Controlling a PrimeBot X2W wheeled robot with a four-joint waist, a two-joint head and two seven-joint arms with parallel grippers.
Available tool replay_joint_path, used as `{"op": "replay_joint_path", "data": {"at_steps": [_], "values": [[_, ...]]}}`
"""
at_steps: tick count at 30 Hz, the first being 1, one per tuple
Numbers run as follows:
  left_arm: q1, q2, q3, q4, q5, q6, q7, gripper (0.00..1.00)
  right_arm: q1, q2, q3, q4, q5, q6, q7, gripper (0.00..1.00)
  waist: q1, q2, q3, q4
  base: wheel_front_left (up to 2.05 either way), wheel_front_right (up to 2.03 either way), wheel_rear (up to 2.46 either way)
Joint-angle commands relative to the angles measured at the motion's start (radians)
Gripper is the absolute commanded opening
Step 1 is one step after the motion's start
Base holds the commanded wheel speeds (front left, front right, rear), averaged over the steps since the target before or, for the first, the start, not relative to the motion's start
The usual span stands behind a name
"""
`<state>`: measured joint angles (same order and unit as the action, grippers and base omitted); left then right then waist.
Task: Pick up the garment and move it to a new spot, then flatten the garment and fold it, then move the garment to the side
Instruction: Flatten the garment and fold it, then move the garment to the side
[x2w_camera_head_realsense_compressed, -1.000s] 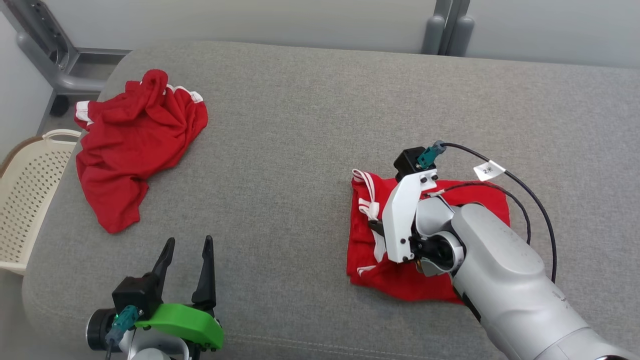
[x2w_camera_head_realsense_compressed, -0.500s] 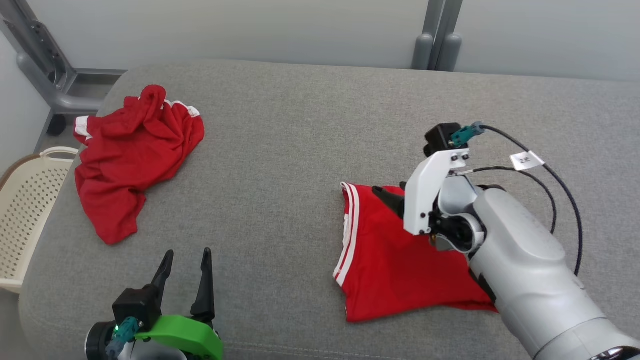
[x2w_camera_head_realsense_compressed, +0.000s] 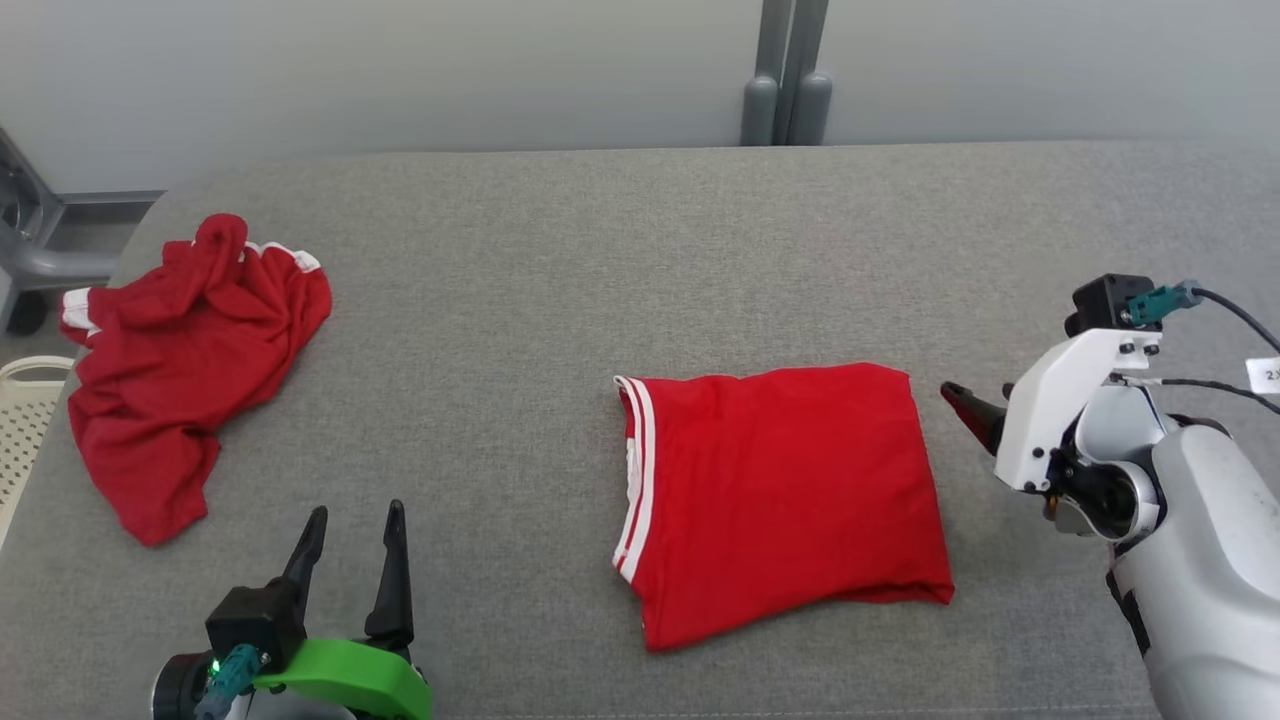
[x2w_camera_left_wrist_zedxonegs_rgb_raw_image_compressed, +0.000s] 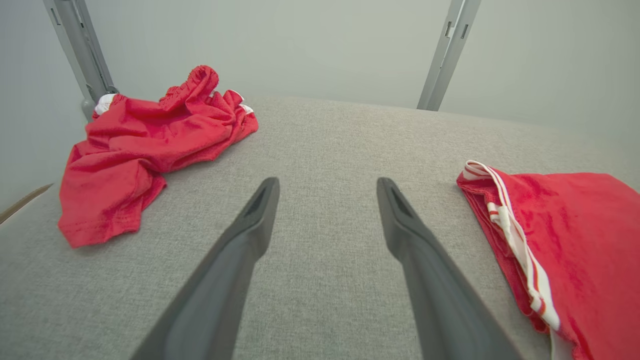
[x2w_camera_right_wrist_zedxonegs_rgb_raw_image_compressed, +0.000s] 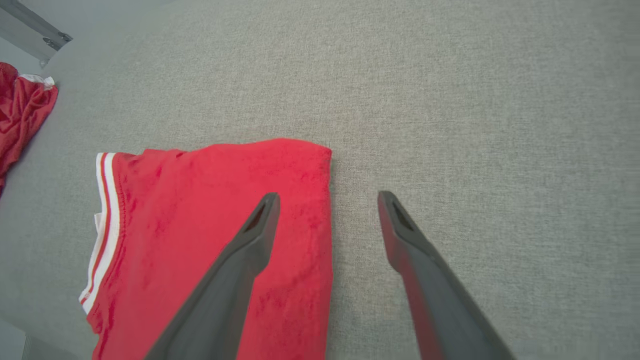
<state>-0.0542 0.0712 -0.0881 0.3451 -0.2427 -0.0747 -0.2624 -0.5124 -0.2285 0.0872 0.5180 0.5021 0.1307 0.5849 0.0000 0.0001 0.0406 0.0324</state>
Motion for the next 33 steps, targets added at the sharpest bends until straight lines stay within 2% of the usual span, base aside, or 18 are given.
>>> {"op": "replay_joint_path", "data": {"at_steps": [1, 8, 15, 28, 33], "values": [[-0.004, 0.008, 0.007, -0.005, 0.001, 0.002, -0.003, 1.0, 0.041, 0.019, -0.027, -0.04, -0.018, 0.0, 0.023, 1.0, 0.0, -0.0001, 0.016, -0.03, 0.0, 0.0, 0.0], [-0.028, 0.012, 0.005, -0.006, 0.003, -0.001, -0.003, 1.0, 0.134, 0.105, -0.105, -0.163, -0.085, 0.0, 0.09, 1.0, 0.0, -0.0001, 0.045, -0.049, 0.0, 0.0, 0.0], [-0.049, 0.014, -0.005, 0.002, 0.006, -0.01, -0.003, 1.0, 0.158, 0.155, -0.153, -0.191, -0.15, 0.0, 0.104, 1.0, 0.0, -0.0001, 0.065, -0.035, 0.0, 0.0, 0.0], [-0.071, 0.008, -0.012, 0.008, 0.001, -0.013, -0.003, 1.0, 0.141, 0.177, -0.2, -0.167, -0.239, 0.0, 0.132, 1.0, 0.0, -0.0001, 0.109, 0.017, 0.0, 0.0, 0.0], [-0.081, 0.005, -0.013, 0.001, 0.008, -0.013, -0.003, 1.0, 0.134, 0.177, -0.214, -0.144, -0.225, 0.0, 0.134, 1.0, 0.0, -0.0001, 0.13, 0.034, 0.0, 0.0, 0.0]]}}
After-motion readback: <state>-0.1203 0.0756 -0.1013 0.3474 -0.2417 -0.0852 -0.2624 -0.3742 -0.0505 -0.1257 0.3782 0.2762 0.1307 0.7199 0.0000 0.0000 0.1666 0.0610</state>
